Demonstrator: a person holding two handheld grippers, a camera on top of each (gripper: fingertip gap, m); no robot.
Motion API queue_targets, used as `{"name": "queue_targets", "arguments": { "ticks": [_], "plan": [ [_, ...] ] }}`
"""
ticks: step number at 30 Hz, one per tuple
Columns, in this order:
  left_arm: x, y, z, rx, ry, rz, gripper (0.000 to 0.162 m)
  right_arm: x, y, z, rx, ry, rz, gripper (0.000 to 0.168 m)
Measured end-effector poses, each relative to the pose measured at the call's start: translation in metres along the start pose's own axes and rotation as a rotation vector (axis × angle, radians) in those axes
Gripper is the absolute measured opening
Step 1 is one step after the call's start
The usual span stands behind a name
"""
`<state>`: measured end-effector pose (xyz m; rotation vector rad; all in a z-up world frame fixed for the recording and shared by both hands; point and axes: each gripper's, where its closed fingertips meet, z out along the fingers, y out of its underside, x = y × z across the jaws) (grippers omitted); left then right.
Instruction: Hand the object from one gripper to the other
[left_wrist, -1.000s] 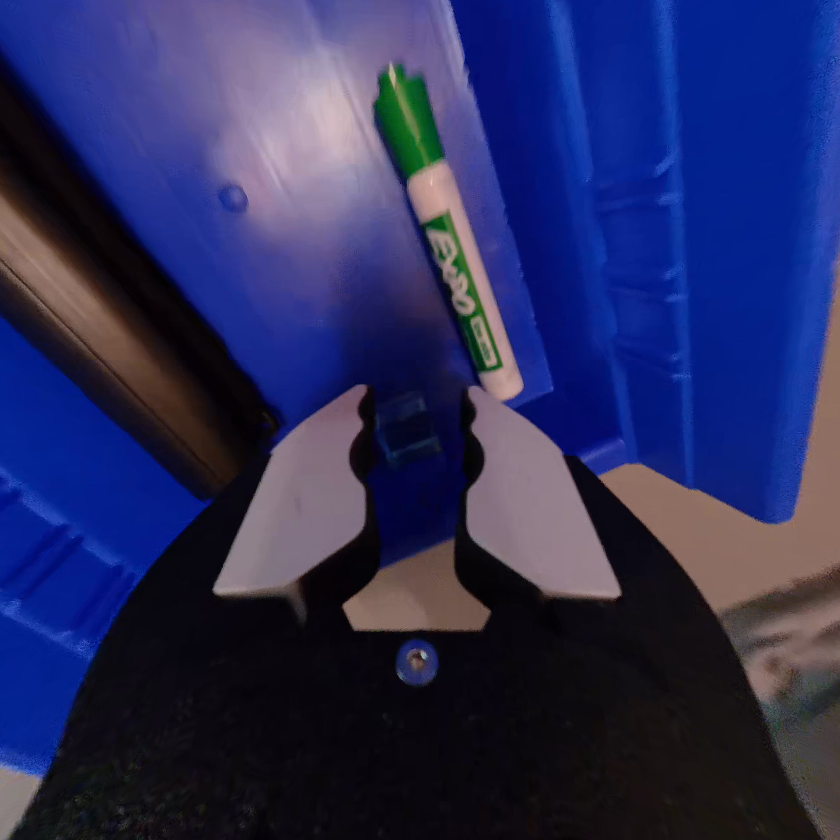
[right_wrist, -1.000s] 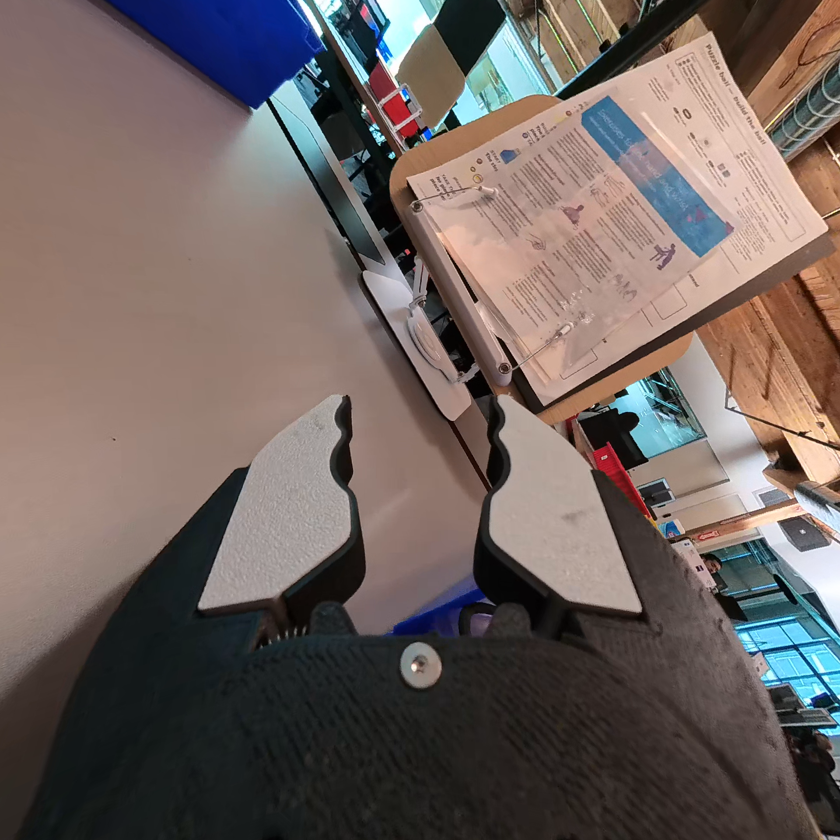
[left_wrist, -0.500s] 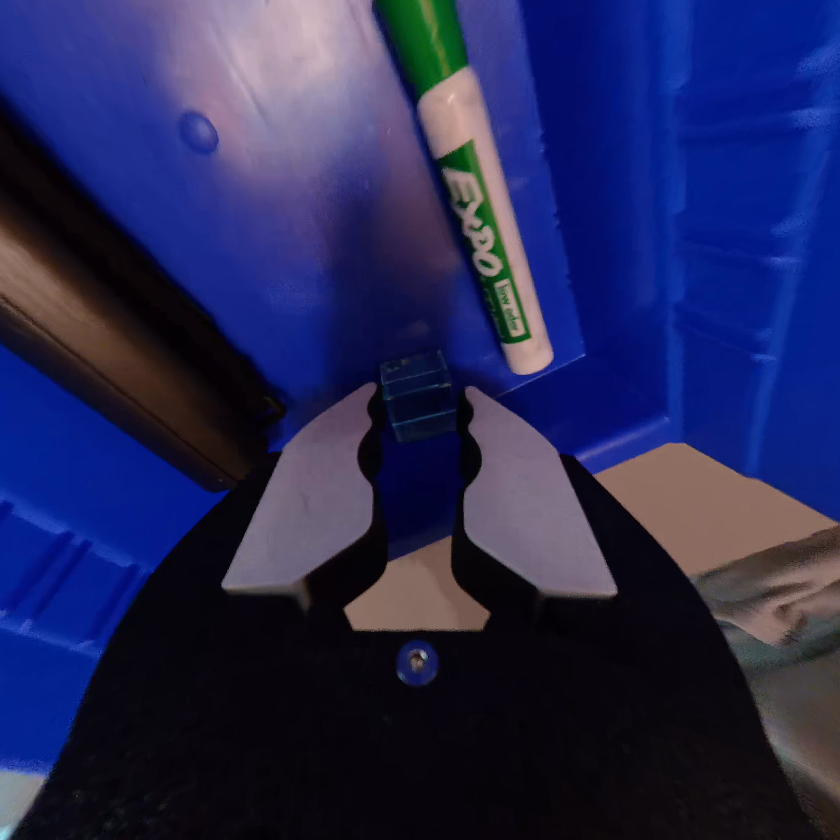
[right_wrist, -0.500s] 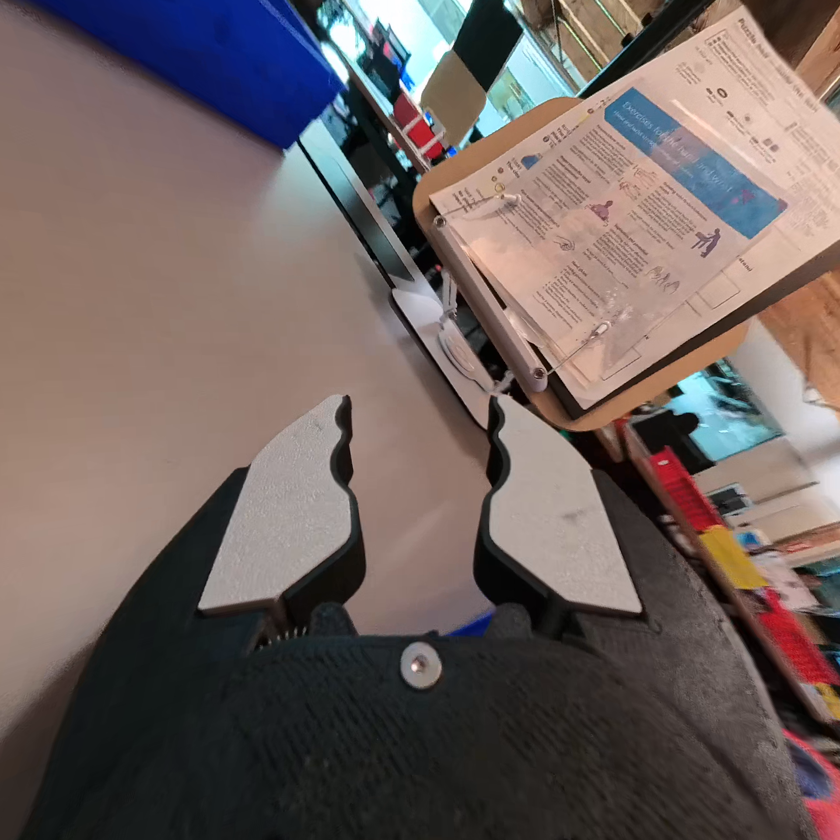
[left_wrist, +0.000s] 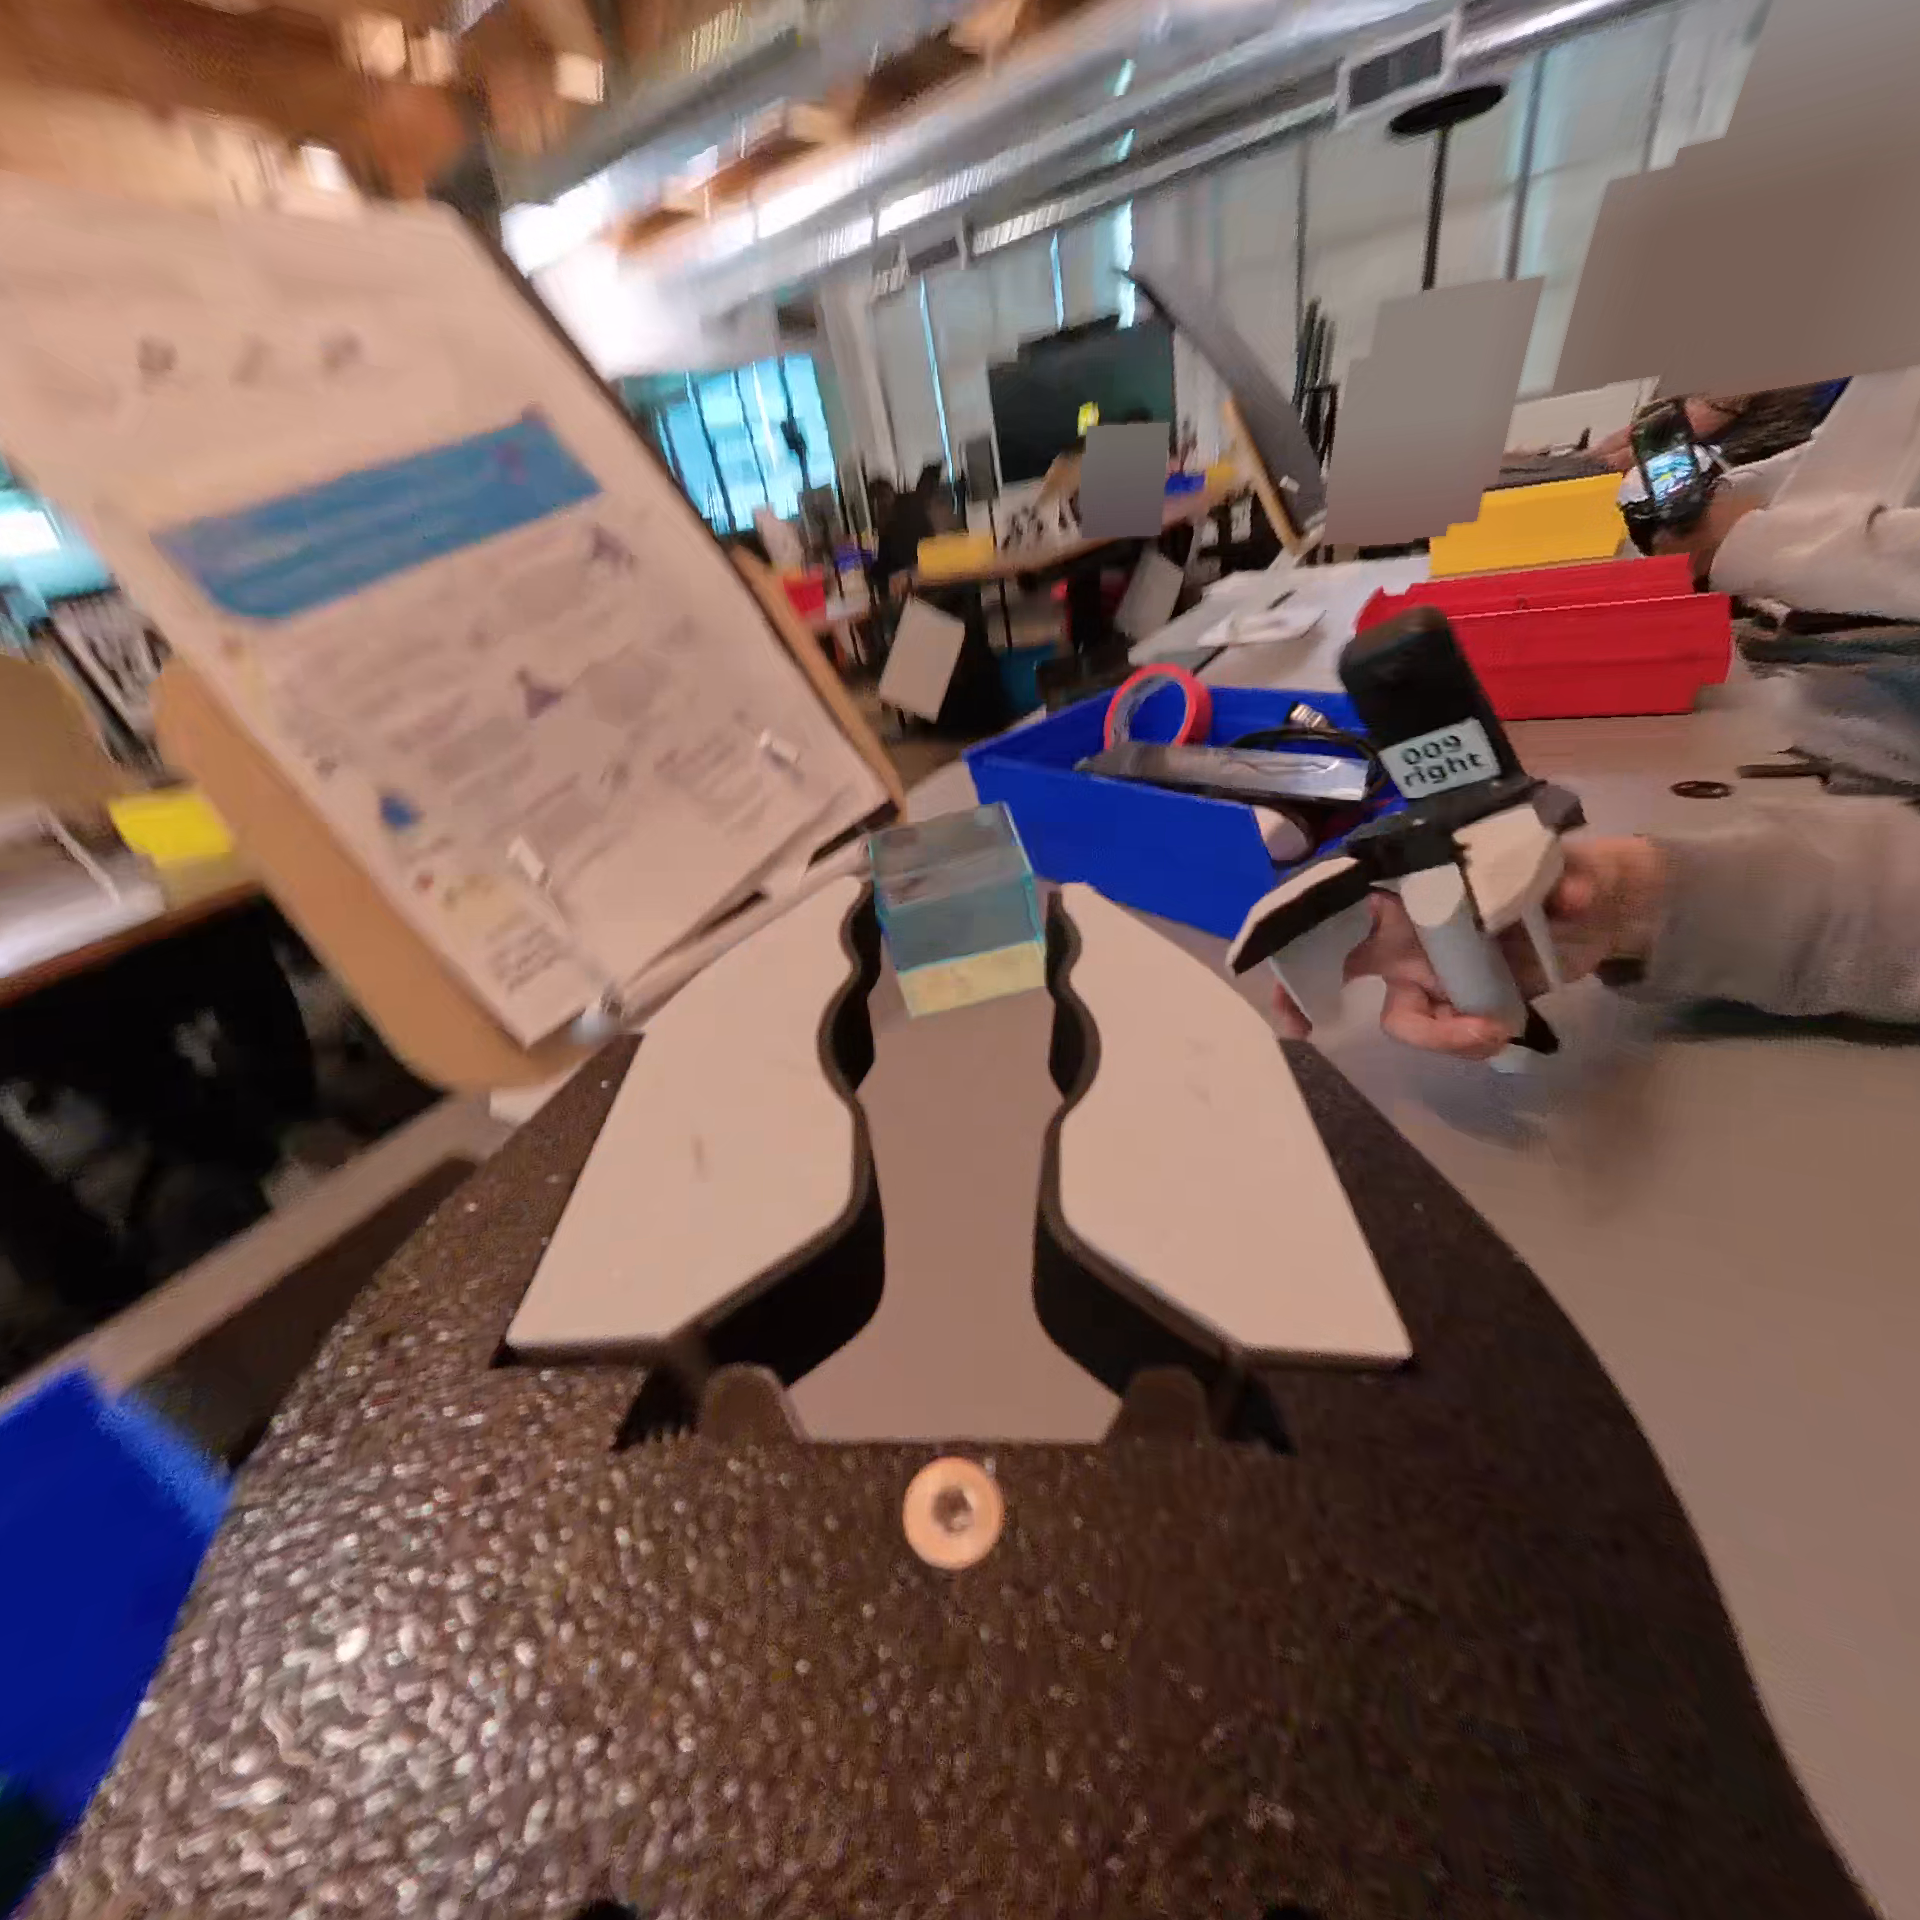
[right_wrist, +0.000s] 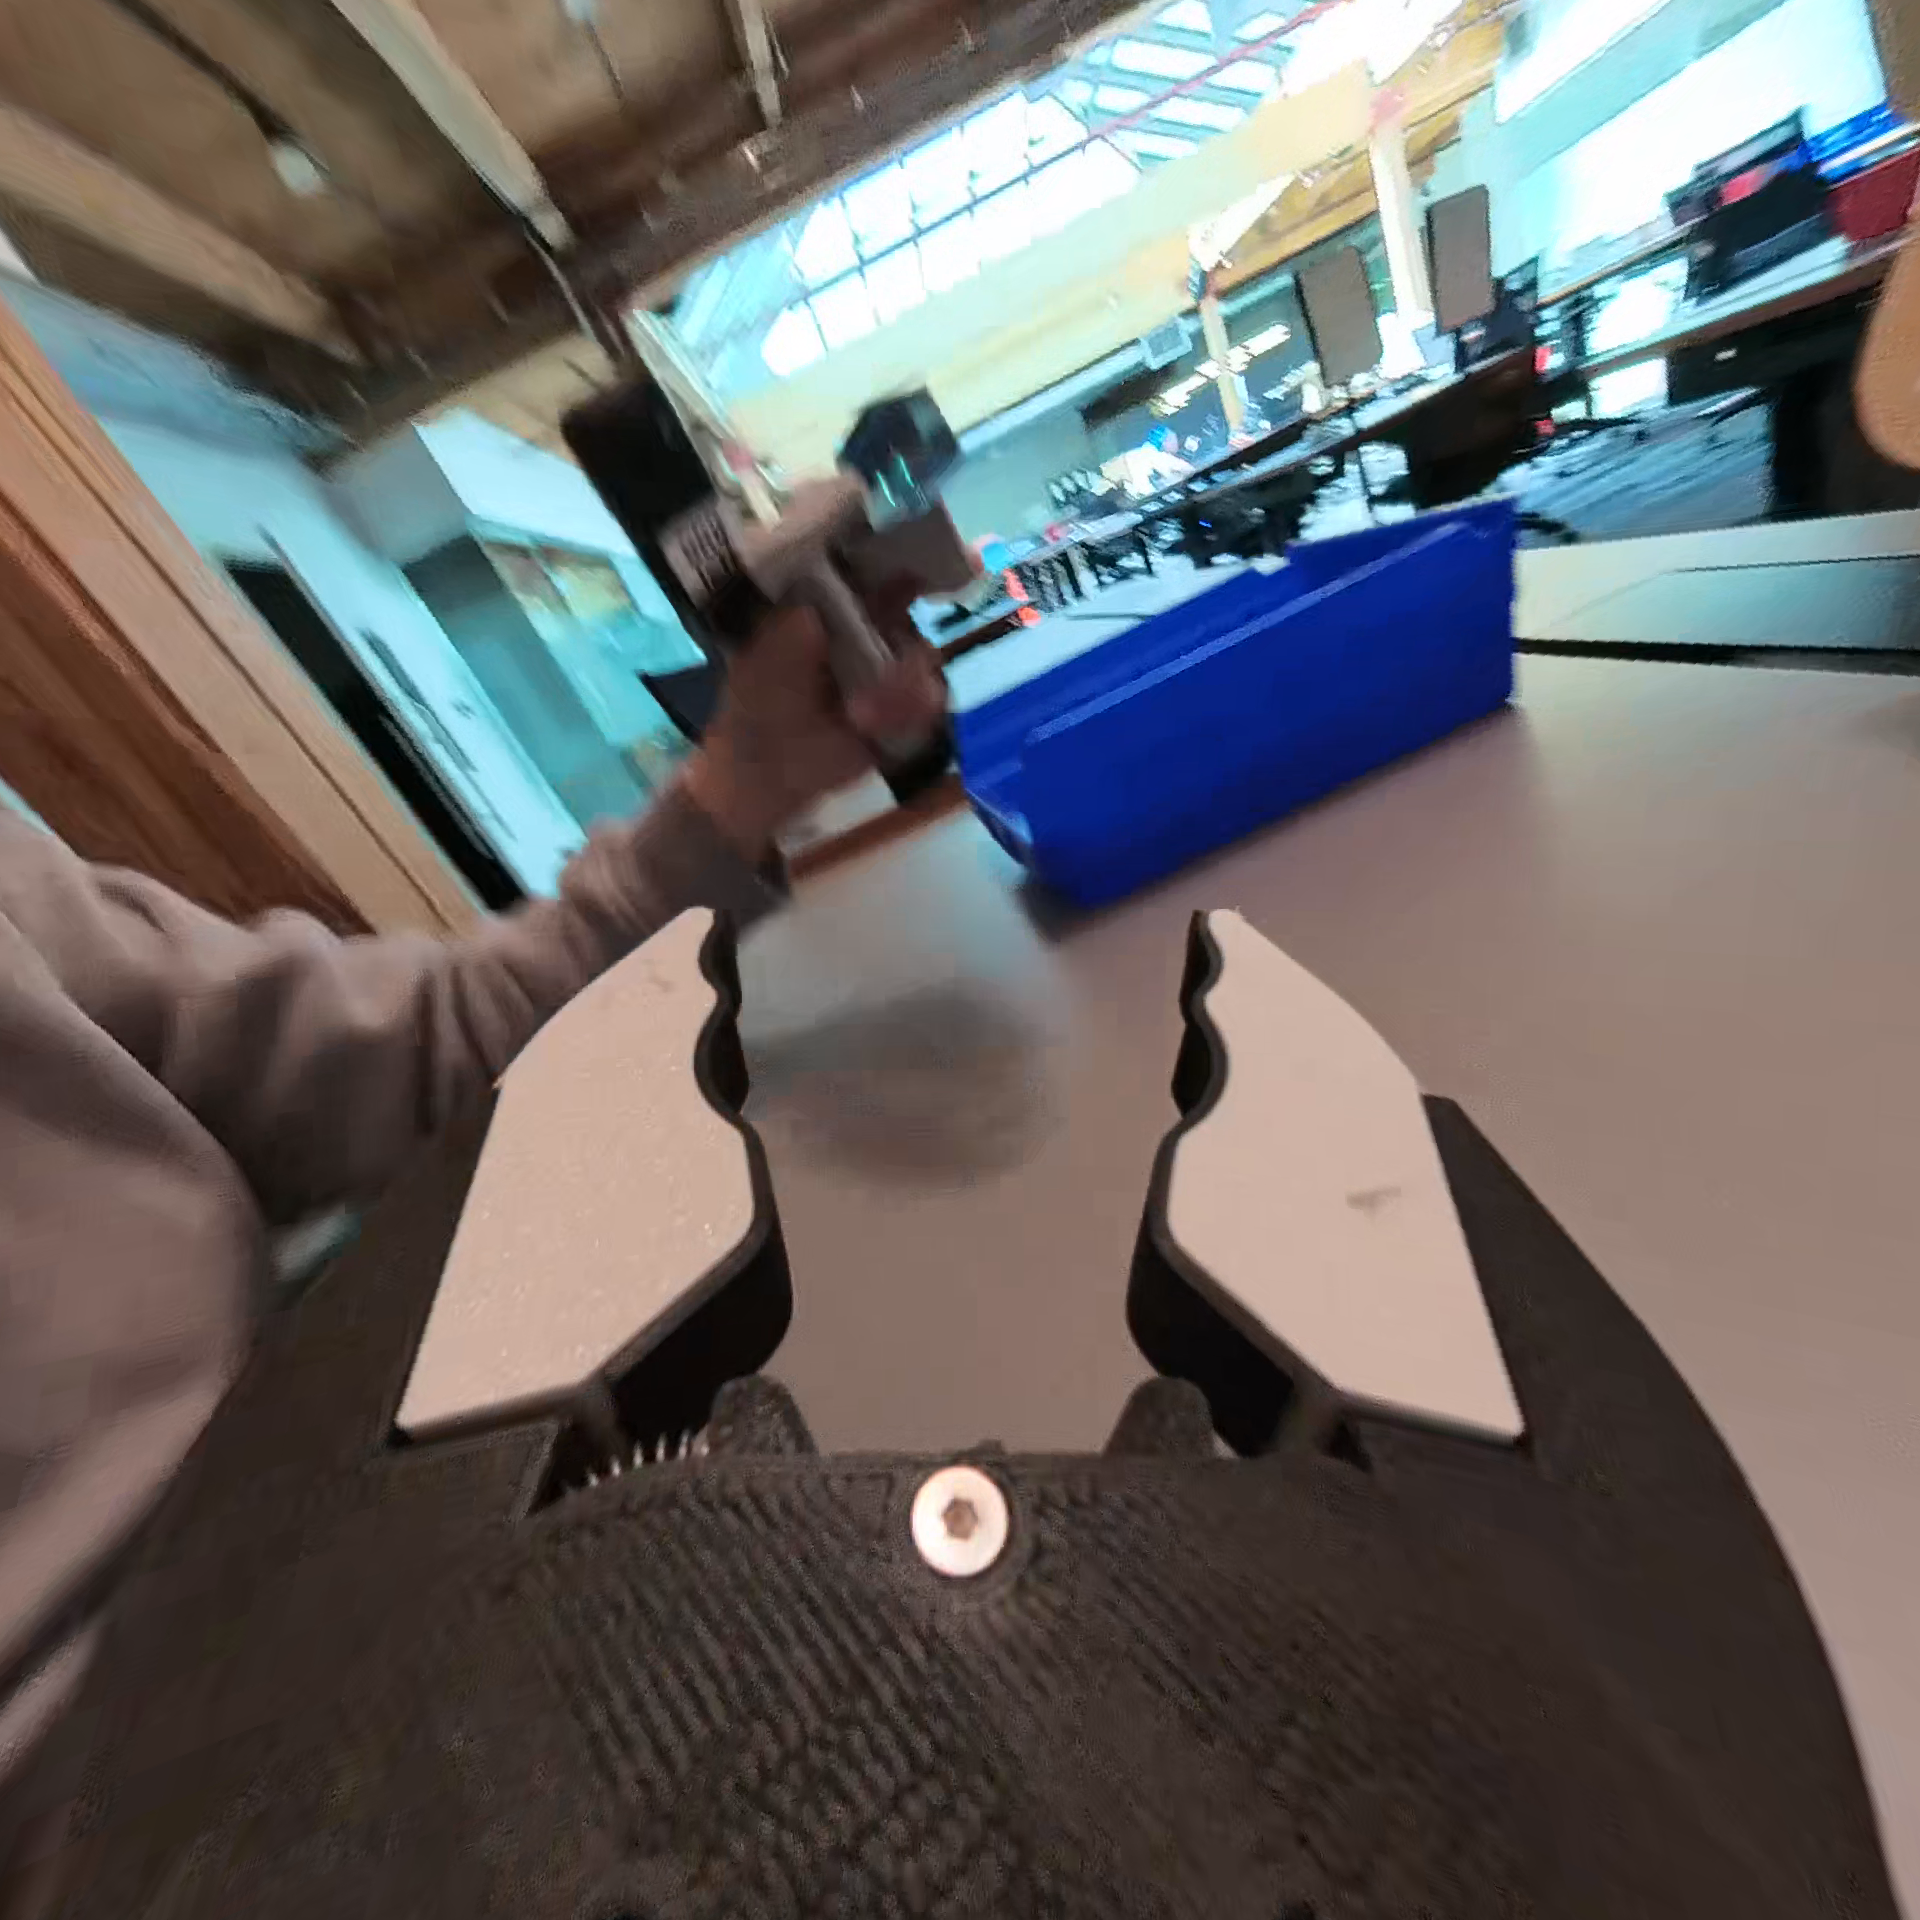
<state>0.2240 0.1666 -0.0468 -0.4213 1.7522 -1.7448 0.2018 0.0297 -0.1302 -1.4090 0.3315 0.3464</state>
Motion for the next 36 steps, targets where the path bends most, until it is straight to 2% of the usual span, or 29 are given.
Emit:
{"name": "queue_targets", "arguments": {
  "ticks": [3,5,7,9,12,14,18,20,22,25,27,29,32,36],
  "plan": [
    [0.024,0.029,0.04,0.069,0.011,0.106,0.03,-0.004,-0.018,0.028,-0.037,-0.079,0.065,0.08],
    [0.031,0.043,0.06,0.12,0.011,0.118,0.03,0.003,-0.015,0.039,-0.107,-0.112,0.134,0.079],
    [0.033,0.053,0.07,0.154,-0.029,0.148,0.029,0.01,-0.01,0.039,-0.095,-0.141,0.245,0.074],
    [0.045,0.063,0.073,0.124,-0.012,0.212,0.029,0.017,0.004,0.033,-0.062,-0.137,0.308,0.057],
    [0.069,0.082,0.075,0.02,0.037,0.446,0.029,0.02,0.033,0.028,-0.131,-0.122,0.347,0.058],
    [0.088,0.089,0.077,-0.008,0.095,0.546,0.029,0.019,0.04,0.029,-0.149,-0.122,0.333,0.058],
    [0.116,0.094,0.083,-0.005,0.192,0.596,0.029,0.007,0.037,0.026,-0.134,-0.209,0.364,0.054],
    [0.121,0.098,0.084,-0.014,0.21,0.609,0.029,0.001,0.035,0.024,-0.136,-0.252,0.374,0.046],
    [0.123,0.099,0.084,-0.018,0.214,0.628,0.029,0.001,0.038,0.023,-0.154,-0.253,0.357,0.032],
    [0.121,0.102,0.084,-0.041,0.202,0.662,0.029,0.005,0.041,0.025,-0.19,-0.218,0.304,0.029],
    [0.117,0.107,0.085,-0.075,0.182,0.641,0.032,0.012,0.041,0.025,-0.205,-0.16,0.211,0.028],
    [0.116,0.104,0.085,-0.066,0.186,0.529,0.041,0.026,0.031,0.023,-0.173,-0.035,0.056,0.028],
    [0.108,0.098,0.084,-0.06,0.198,0.219,0.052,0.063,0.014,0.005,-0.21,0.327,-0.376,0.028],
    [0.089,0.096,0.09,-0.084,0.094,-0.1,0.048,0.086,-0.002,-0.02,-0.429,0.752,-1.043,0.028]
  ]
}}
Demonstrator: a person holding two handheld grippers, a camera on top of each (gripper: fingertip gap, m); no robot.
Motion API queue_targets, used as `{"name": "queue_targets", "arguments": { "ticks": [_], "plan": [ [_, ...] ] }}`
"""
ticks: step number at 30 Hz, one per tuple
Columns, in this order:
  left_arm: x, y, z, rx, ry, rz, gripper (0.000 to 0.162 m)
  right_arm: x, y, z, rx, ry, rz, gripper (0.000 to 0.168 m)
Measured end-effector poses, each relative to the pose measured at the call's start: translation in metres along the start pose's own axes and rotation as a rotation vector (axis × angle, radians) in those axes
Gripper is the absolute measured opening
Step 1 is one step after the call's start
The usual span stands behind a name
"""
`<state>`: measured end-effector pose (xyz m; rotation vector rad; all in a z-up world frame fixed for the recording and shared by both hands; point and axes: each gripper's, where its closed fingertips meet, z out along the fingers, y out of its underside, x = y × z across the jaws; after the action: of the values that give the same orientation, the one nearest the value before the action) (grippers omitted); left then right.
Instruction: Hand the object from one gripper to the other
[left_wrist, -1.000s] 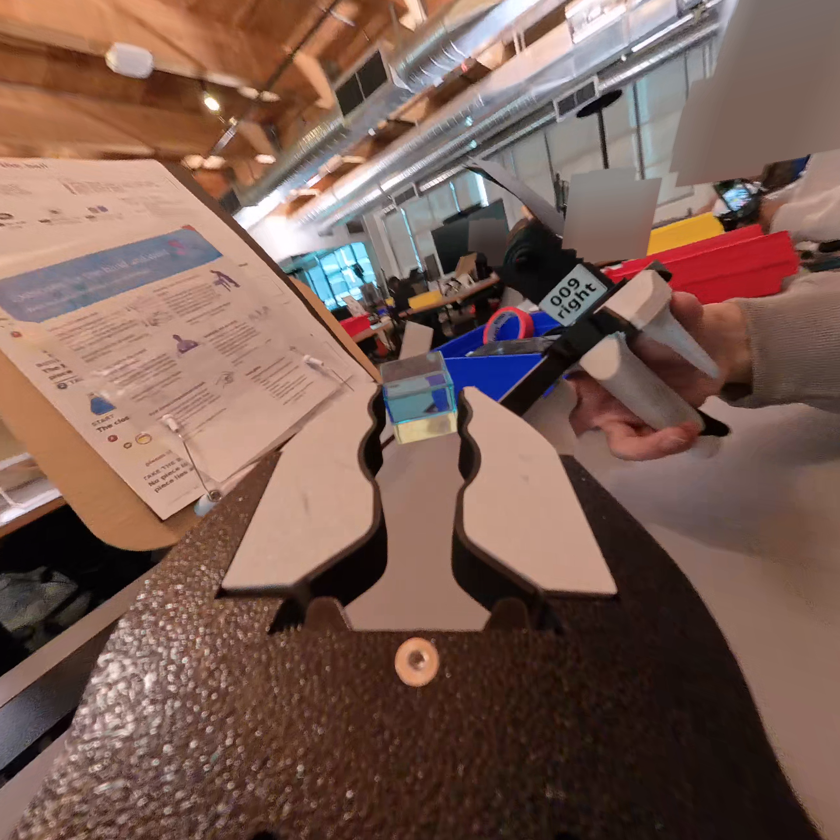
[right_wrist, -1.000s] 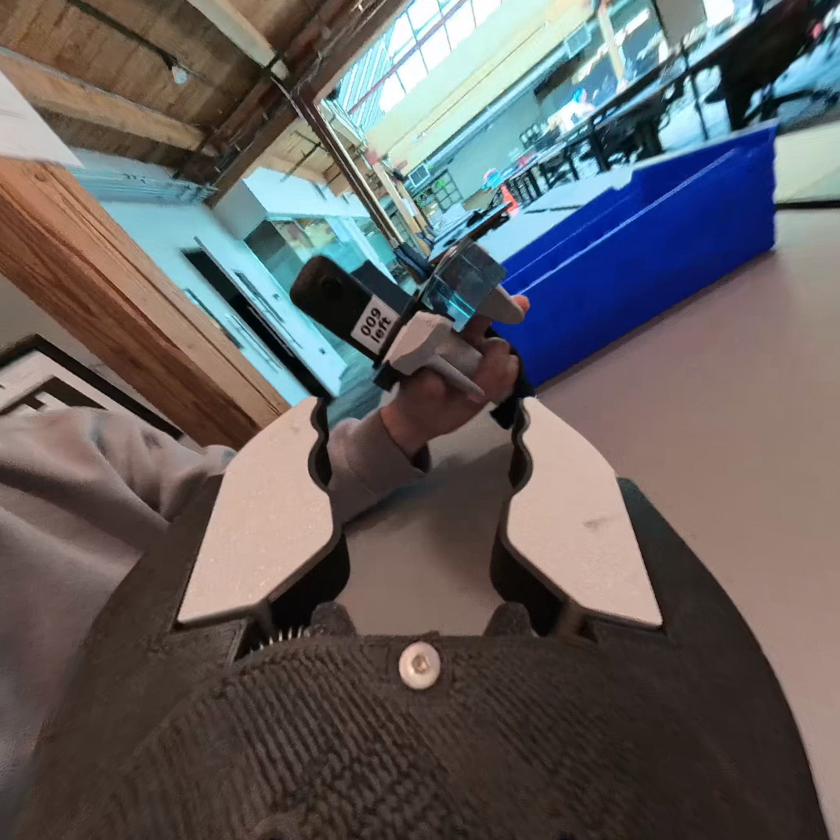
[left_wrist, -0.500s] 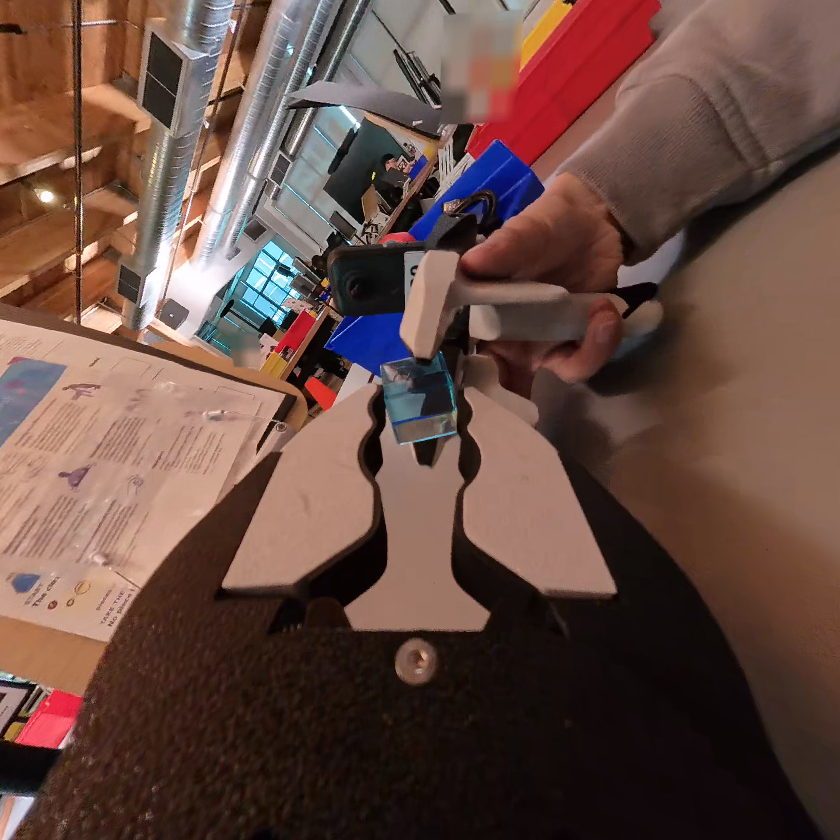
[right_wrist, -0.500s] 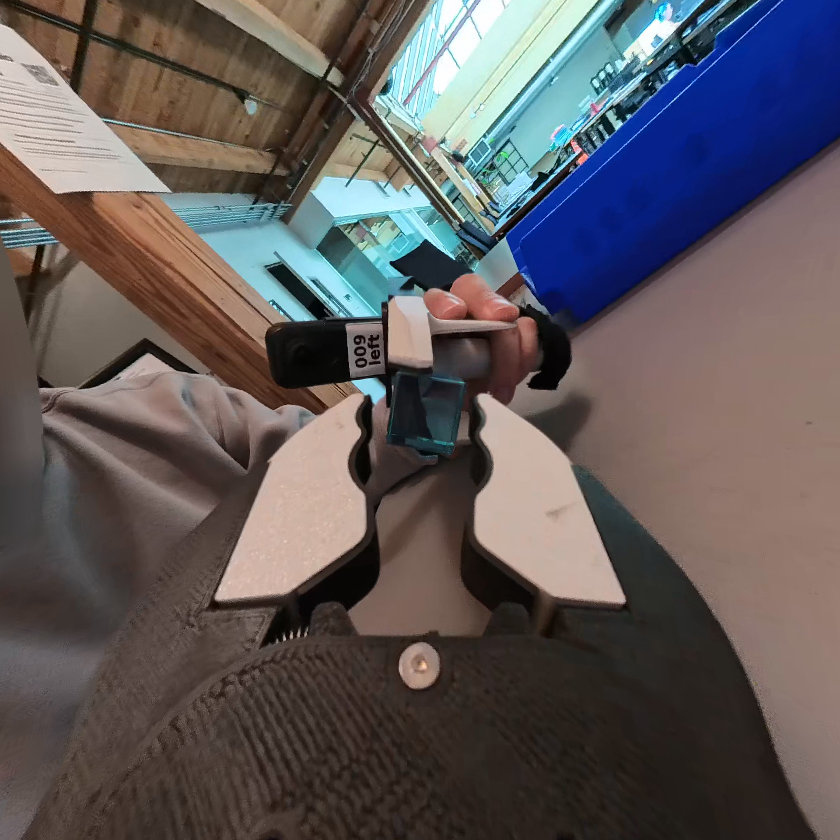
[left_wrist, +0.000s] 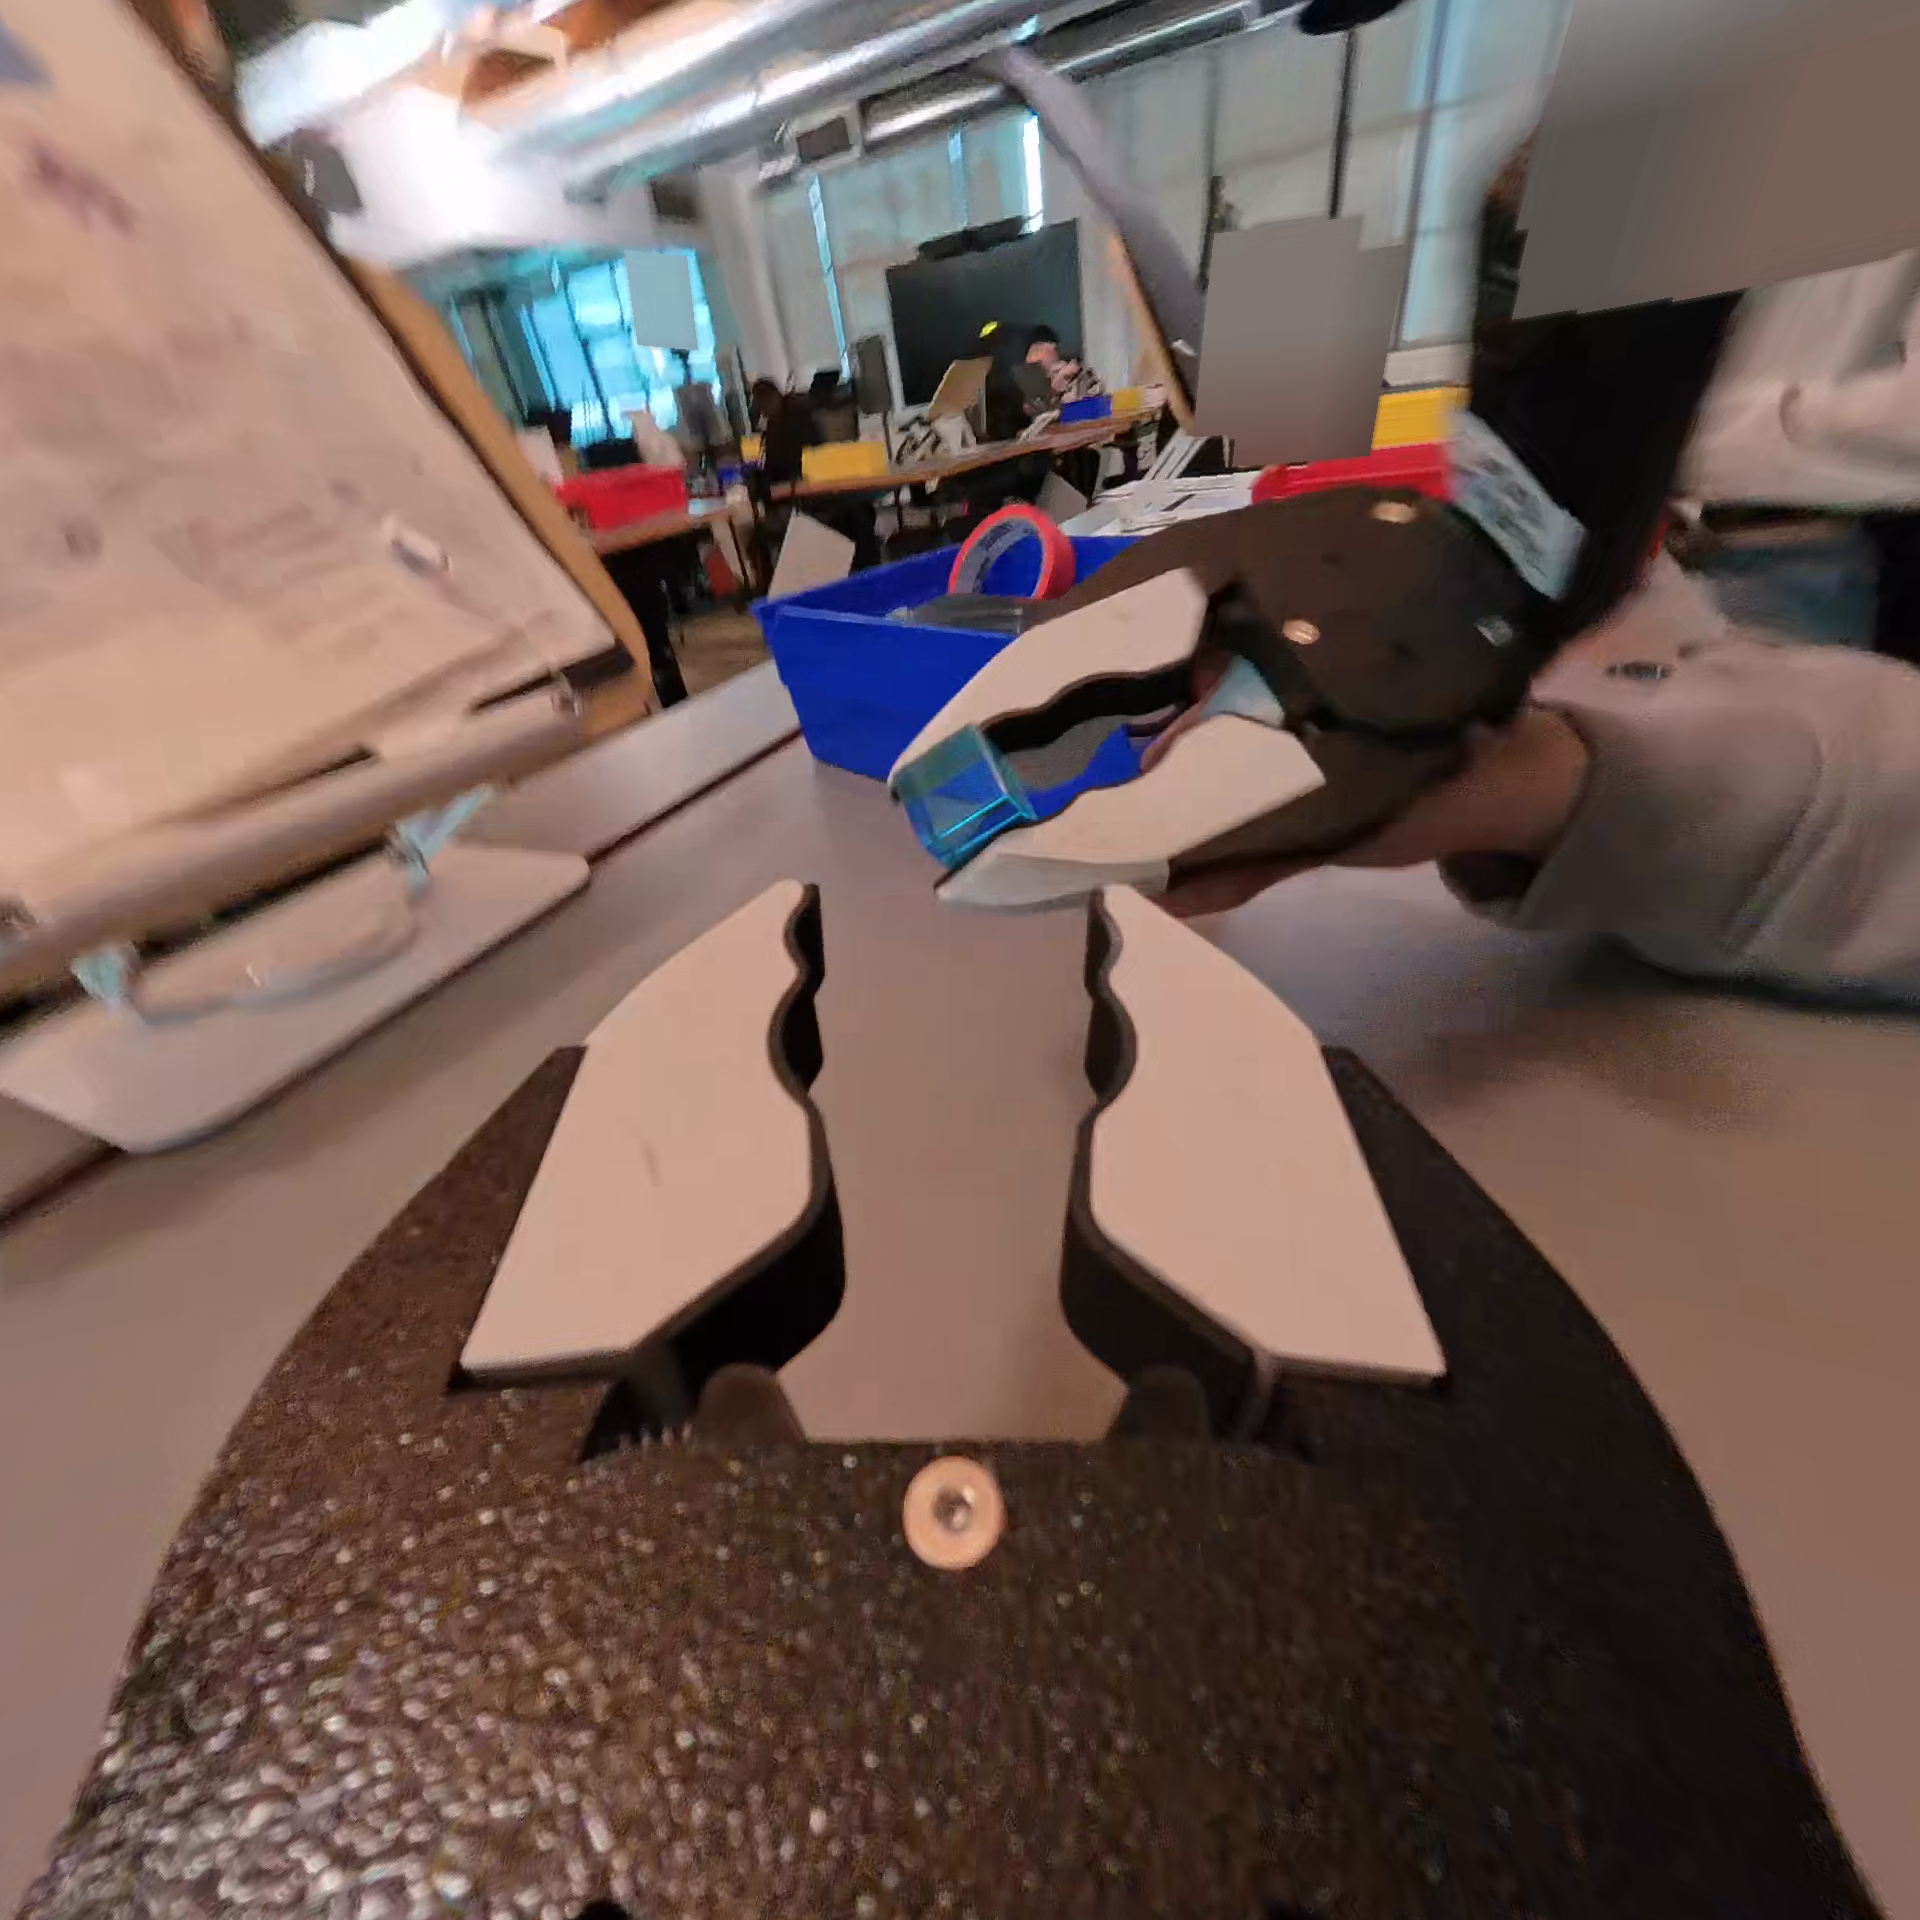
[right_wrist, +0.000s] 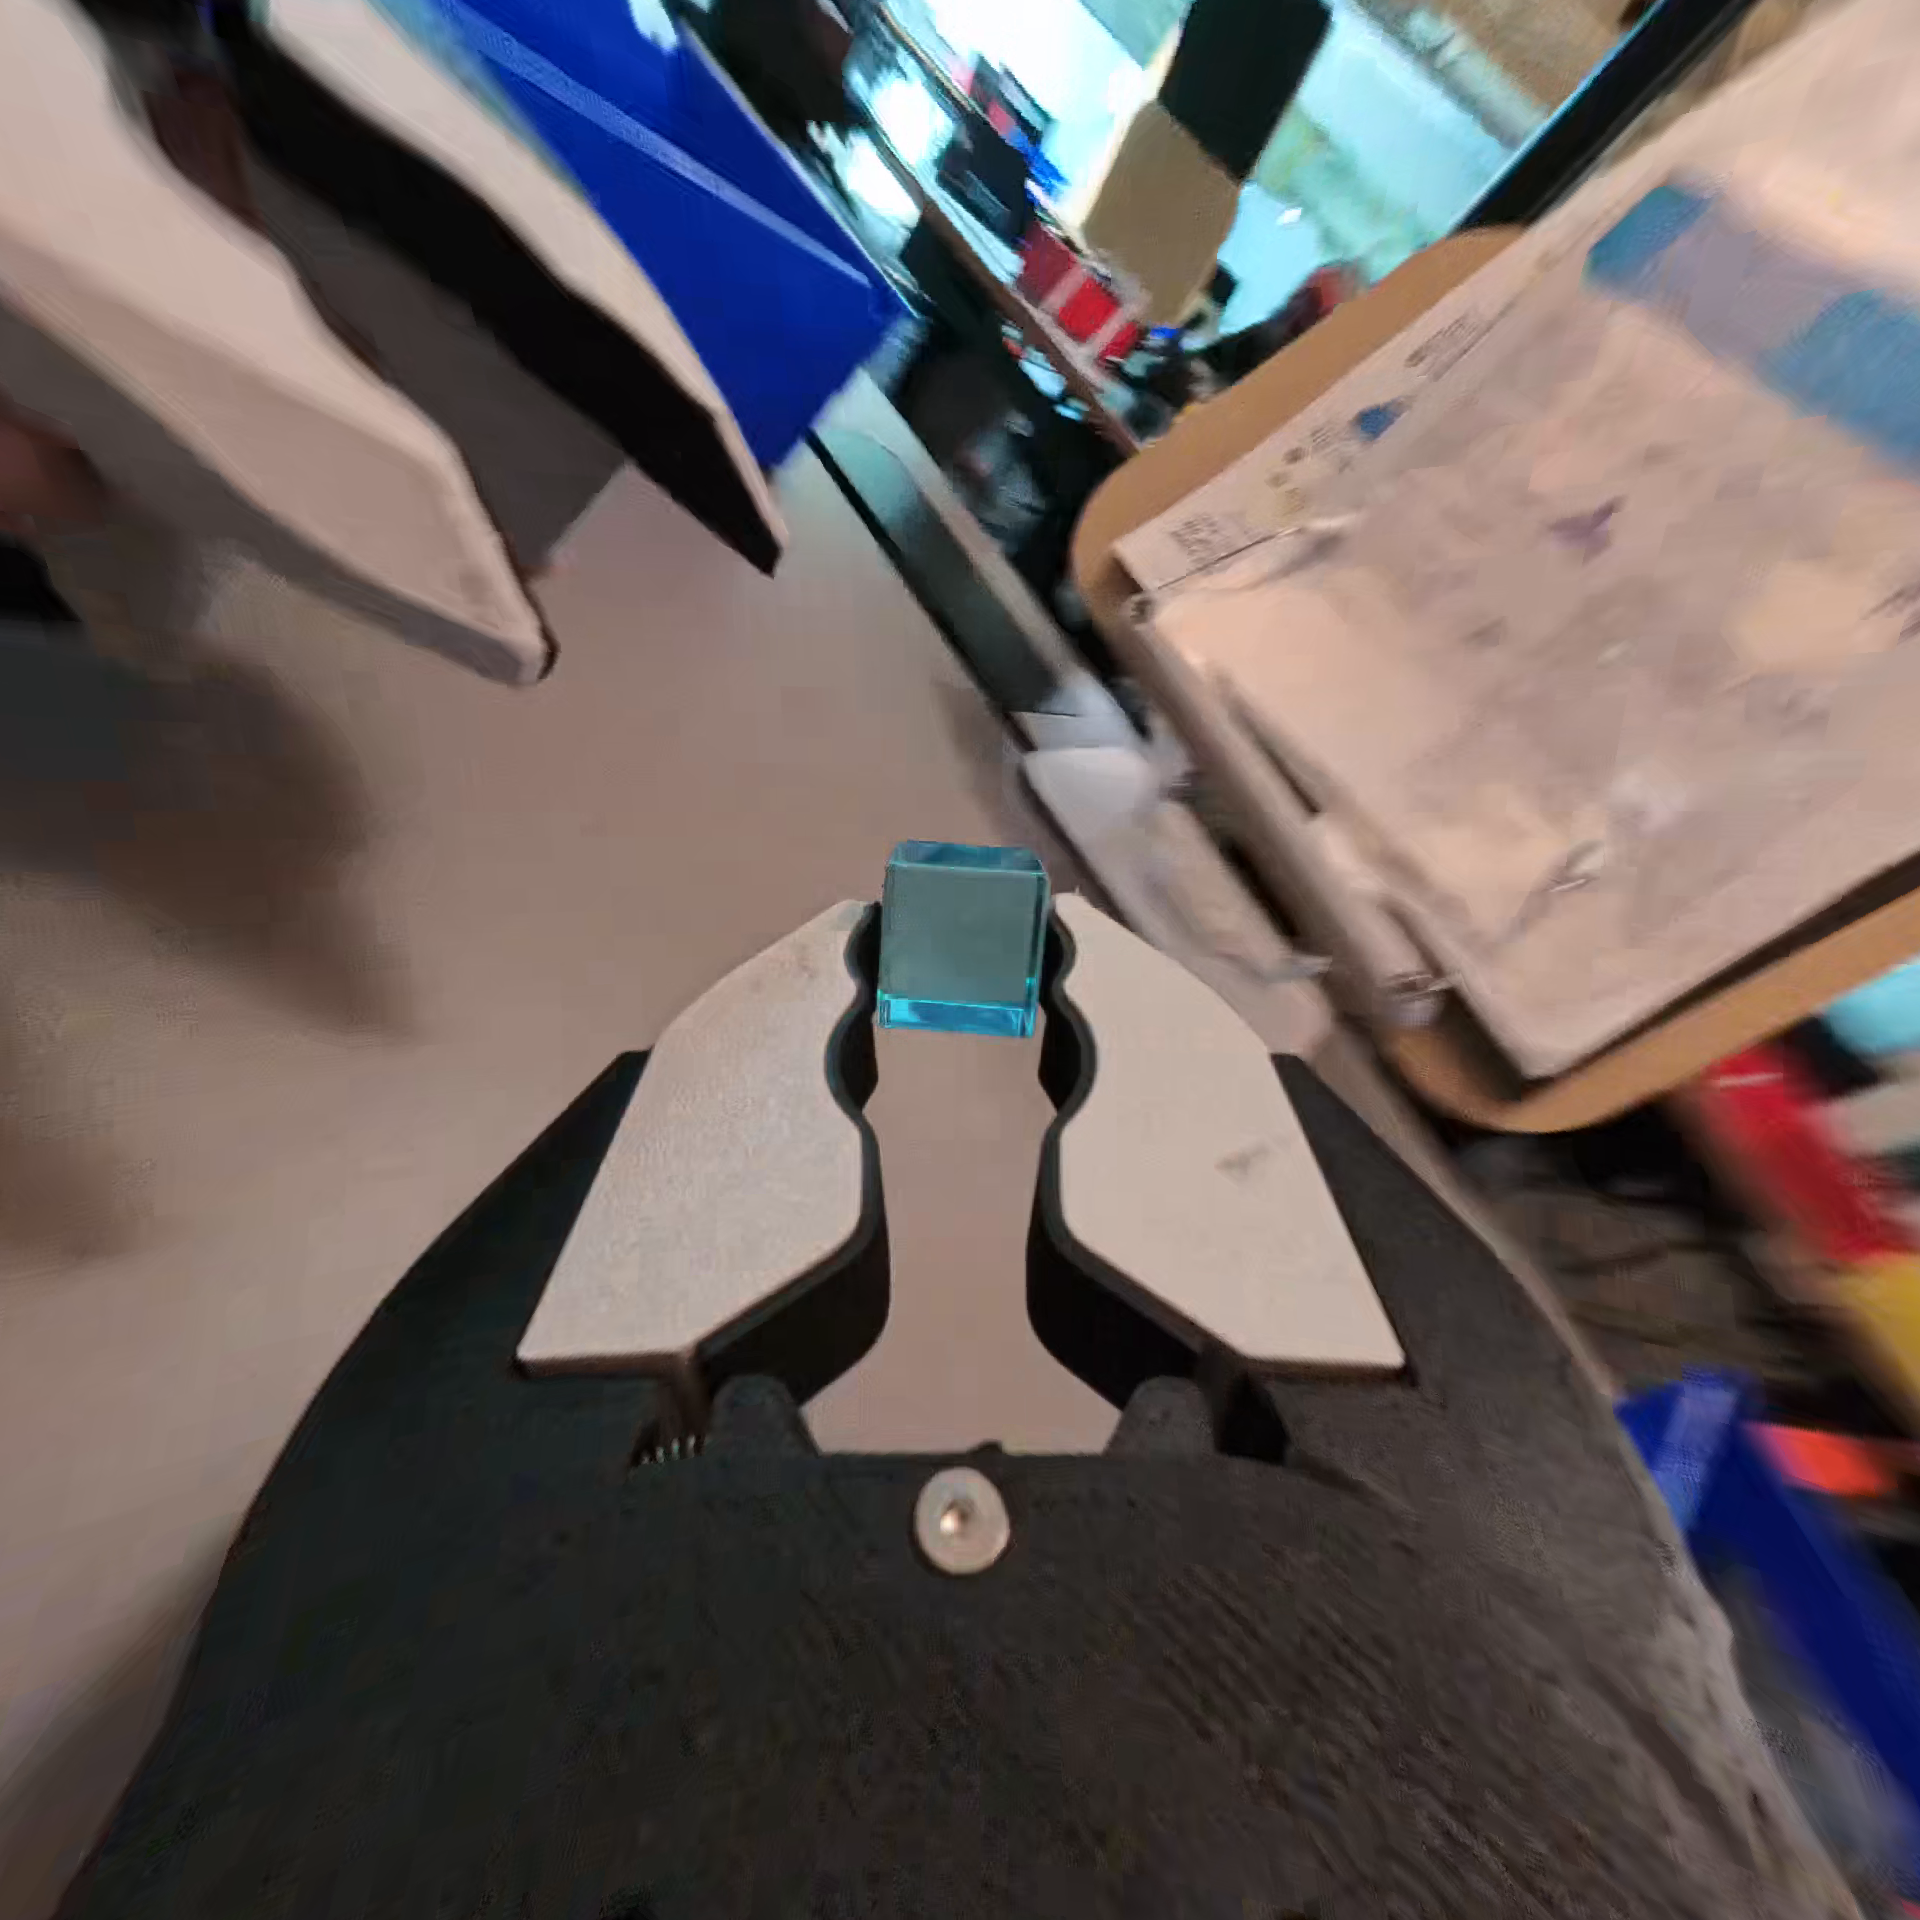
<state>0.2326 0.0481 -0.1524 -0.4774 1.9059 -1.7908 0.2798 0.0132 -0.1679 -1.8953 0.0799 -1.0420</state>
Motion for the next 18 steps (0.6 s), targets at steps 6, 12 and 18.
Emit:
{"name": "queue_targets", "arguments": {
  "ticks": [6,12,18],
  "plan": [
    [0.01,0.026,0.015,-0.145,0.033,-0.256,0.049,-0.023,-0.004,0.009,-0.11,0.115,-0.516,0.028],
    [0.01,0.035,0.015,-0.19,0.02,-0.233,0.032,-0.041,-0.013,0.01,-0.071,0.102,-0.687,0.028],
    [0.011,0.032,0.012,-0.167,0.098,-0.237,0.026,-0.046,-0.018,0.007,0.021,0.01,-0.476,0.028]
  ]
}}
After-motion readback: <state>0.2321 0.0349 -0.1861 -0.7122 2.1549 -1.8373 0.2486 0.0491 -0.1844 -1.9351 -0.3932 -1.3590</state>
